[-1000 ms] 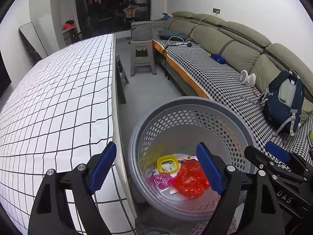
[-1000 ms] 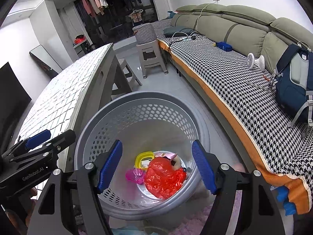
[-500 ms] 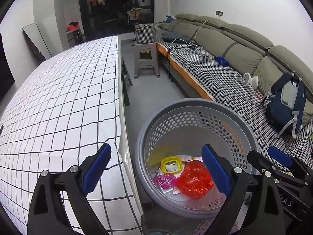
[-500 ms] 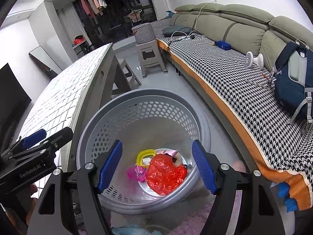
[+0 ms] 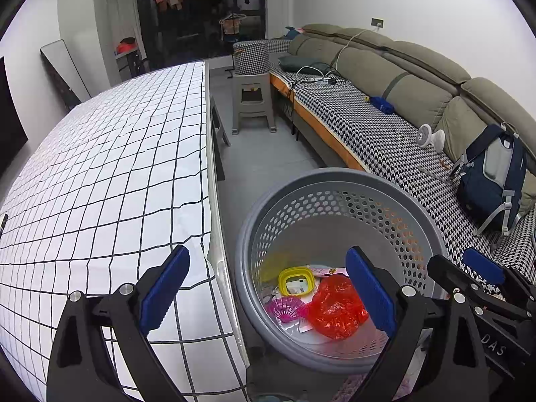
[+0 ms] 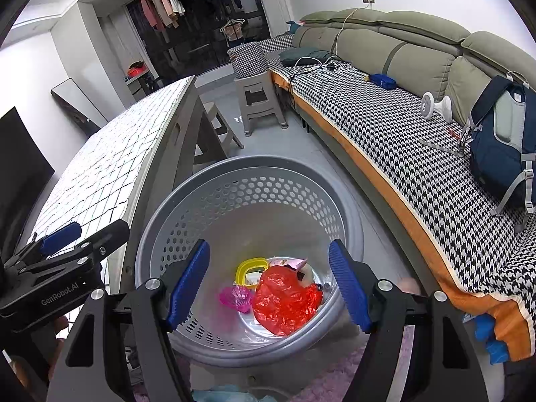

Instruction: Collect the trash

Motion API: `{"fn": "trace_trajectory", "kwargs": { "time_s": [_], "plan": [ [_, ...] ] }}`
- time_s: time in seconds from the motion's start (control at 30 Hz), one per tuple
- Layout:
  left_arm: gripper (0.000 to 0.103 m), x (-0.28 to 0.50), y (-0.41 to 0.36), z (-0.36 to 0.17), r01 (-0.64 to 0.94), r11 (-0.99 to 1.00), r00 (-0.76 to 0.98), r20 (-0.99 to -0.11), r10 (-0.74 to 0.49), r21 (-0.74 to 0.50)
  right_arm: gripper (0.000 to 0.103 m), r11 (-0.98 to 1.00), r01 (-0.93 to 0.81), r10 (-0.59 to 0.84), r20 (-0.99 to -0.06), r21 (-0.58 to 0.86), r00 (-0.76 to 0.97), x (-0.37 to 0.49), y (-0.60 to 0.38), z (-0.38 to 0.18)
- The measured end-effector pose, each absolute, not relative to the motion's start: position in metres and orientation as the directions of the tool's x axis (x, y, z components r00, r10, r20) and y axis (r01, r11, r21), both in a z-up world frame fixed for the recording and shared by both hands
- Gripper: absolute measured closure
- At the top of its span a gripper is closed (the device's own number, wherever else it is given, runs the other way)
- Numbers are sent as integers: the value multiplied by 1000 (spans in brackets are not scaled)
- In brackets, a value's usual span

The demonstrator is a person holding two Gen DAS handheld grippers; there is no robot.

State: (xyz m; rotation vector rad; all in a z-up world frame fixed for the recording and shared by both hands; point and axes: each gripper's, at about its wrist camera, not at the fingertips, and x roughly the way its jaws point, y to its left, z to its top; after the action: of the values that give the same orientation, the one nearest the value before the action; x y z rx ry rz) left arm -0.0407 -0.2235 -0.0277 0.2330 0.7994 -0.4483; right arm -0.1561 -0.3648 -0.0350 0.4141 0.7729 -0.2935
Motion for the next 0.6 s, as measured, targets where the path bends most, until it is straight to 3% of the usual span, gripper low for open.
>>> {"fn": "trace_trajectory", "kwargs": {
  "time_s": [0.6],
  "plan": [
    [8, -39, -225, -29, 460, 887, 611, -738, -284, 40, 32, 878, 401, -97, -721, 264, 687, -155, -366, -33]
  ]
}}
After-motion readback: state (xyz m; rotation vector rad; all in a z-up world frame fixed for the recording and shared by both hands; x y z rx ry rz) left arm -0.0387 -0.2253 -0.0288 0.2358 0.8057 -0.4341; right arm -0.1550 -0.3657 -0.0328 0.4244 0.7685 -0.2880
